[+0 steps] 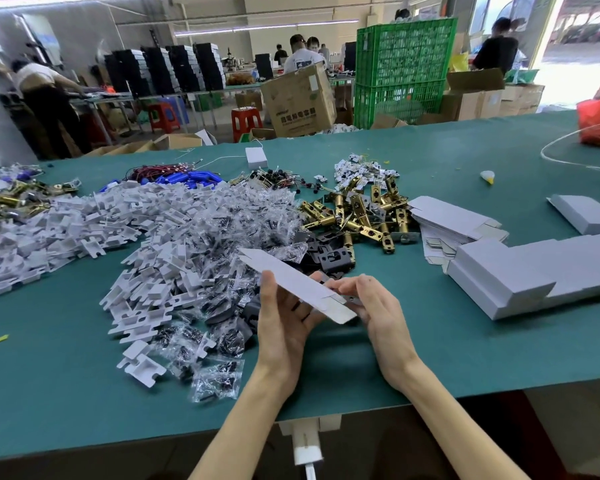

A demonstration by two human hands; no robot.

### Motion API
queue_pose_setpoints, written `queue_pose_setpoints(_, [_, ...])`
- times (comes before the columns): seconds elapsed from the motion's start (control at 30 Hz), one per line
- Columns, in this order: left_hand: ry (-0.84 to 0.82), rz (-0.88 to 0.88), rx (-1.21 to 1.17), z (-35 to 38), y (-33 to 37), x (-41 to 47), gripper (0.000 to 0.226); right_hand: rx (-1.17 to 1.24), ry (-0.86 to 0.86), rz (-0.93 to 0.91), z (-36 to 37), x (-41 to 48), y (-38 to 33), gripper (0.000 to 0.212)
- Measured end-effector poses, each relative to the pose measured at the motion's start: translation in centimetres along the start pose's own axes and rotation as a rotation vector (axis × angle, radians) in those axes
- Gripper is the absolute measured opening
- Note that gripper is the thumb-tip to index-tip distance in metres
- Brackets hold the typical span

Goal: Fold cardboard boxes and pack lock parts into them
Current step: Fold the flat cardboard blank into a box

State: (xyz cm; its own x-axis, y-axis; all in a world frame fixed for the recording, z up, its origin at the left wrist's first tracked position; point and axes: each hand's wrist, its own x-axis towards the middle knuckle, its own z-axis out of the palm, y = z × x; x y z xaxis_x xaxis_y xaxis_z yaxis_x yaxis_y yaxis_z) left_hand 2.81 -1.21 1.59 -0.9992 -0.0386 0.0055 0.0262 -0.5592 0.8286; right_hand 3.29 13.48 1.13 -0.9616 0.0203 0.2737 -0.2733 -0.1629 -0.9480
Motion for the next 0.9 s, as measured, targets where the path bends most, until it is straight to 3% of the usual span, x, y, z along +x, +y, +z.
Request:
queue_pose_setpoints(0.3, [0.002,-0.086,-0.079,-0.1,0.6,-0.1,0.090,-0.135,0.001,-0.072,0.7,-0.4,-0.7,0.029])
queue_pose_setpoints(0.53, [0.021,-0.099,-0.163,-0.6,0.6,0.1,0.093,-0.152,-0.048,-0.091,0.9,-0.7,-1.2,0.029])
queue_pose_setpoints(0.67, [0.019,-0.082,-0.058,-0.4,0.5,-0.1,0.099,-0.119,-0.003,-0.085,0.8,-0.7,-1.3,0.028])
queue_pose_setpoints(0.8, [0.003,-0.064,0.050,0.1,0.9,-0.4,0.120,-0.100,-0.019,-0.055,0.8,-0.6,-1.0,0.033])
queue_pose_setpoints(0.9, [0.008,-0.045,0.034,0.2,1.0,-0.5,0.117,-0.100,-0.021,-0.072,0.8,-0.6,-1.0,0.033])
